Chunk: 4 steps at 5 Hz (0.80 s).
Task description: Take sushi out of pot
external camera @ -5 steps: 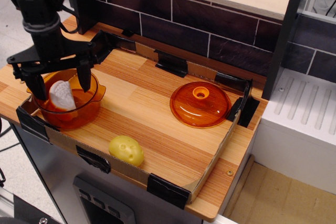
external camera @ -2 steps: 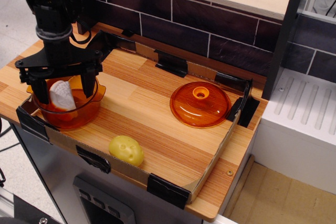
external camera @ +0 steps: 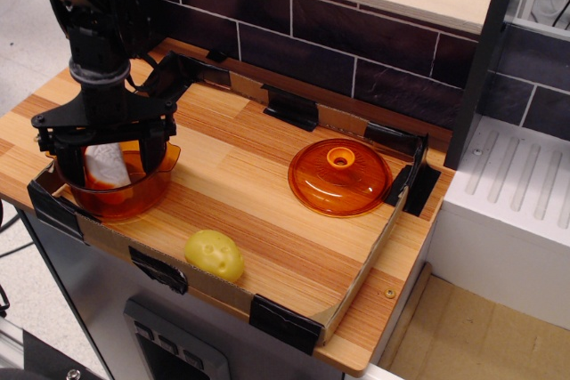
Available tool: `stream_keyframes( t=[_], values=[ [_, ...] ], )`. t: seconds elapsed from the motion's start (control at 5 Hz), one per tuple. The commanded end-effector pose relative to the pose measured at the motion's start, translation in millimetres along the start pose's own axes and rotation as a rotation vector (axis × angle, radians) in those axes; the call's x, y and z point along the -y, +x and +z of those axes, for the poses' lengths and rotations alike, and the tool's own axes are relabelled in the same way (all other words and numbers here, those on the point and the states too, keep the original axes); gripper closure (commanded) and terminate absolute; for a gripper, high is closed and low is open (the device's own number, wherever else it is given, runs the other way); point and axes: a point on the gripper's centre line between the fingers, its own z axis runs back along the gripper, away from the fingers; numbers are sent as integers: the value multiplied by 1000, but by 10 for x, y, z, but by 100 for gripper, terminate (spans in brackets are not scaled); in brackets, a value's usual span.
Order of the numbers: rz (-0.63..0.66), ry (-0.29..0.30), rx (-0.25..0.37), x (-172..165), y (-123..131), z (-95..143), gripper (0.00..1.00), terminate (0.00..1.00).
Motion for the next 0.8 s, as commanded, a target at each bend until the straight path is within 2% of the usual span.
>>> stream_keyframes(
  t=[0.0,0.2,0.4,0.6],
  values=[
    [-7,-13,48,9,32,54,0,0],
    [1,-18,50,2,45,78,100,0],
    [33,-51,63,-38,89,191,100,0],
    [52,-75,64,-73,152,462,100,0]
  ],
)
